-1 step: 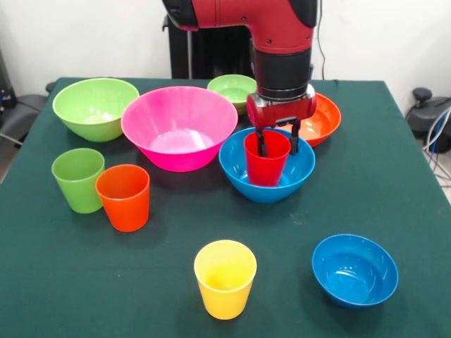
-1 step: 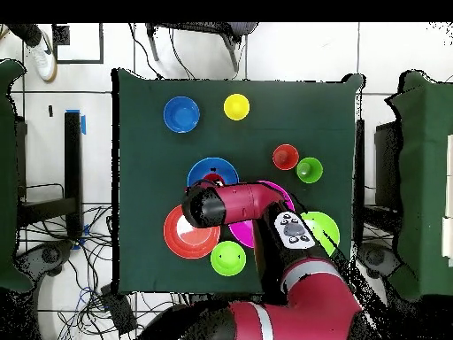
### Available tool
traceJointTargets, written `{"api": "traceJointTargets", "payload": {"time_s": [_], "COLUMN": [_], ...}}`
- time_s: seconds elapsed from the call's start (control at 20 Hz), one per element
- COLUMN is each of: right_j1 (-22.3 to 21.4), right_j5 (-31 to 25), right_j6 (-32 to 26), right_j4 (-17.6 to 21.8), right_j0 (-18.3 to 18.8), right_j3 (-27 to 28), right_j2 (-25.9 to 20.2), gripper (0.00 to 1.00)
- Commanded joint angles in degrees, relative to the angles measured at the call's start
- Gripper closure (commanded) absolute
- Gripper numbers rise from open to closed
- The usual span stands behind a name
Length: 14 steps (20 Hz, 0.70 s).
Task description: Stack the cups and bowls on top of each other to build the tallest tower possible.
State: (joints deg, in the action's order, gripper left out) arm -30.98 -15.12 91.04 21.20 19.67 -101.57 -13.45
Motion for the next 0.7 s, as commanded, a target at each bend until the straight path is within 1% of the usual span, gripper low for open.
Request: {"api": "traceJointTargets", "payload": {"time_s": [0.05,0.35,0.45,0.7], "right_j1": [2.38,2.67,1.87,-1.38], "right_j5": [-3.15,-3.73,-3.03,-6.13], "right_j6": [3.79,3.77,3.58,3.04], "right_j4": [1.41,1.0,0.72,-0.9], "right_j0": [-1.84,-2.35,-1.51,-1.04], "right_j3": [3.3,4.02,3.26,2.09], "right_j2": [0.37,0.53,-0.59,-2.1], "gripper": [0.0,0.0,0.0,0.0]}}
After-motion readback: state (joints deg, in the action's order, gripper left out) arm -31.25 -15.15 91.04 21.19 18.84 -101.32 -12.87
